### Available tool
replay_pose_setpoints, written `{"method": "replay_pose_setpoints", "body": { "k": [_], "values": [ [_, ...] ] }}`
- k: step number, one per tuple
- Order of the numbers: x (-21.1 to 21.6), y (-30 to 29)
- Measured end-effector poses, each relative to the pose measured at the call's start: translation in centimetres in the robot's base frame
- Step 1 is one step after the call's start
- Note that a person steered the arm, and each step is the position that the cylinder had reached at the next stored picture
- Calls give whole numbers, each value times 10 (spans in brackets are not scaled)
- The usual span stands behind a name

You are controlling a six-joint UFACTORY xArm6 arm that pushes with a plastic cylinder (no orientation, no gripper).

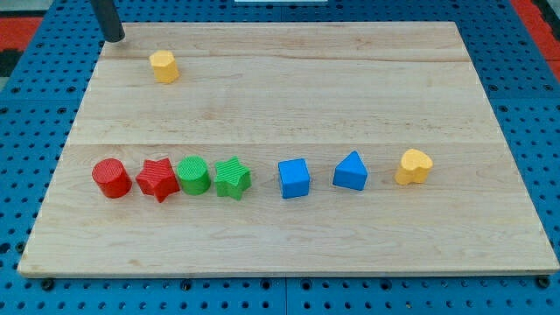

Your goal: Push the yellow hexagon to the center left

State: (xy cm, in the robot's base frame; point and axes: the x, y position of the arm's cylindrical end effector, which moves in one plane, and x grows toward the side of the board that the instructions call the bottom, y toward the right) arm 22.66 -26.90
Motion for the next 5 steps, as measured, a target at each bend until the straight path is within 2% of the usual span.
{"method": "replay_pose_setpoints", "body": {
  "k": [1, 2, 3, 4, 5],
  "values": [
    [31, 8],
    [51, 48],
    [45, 124],
    [84, 119],
    [87, 118]
  ]
}}
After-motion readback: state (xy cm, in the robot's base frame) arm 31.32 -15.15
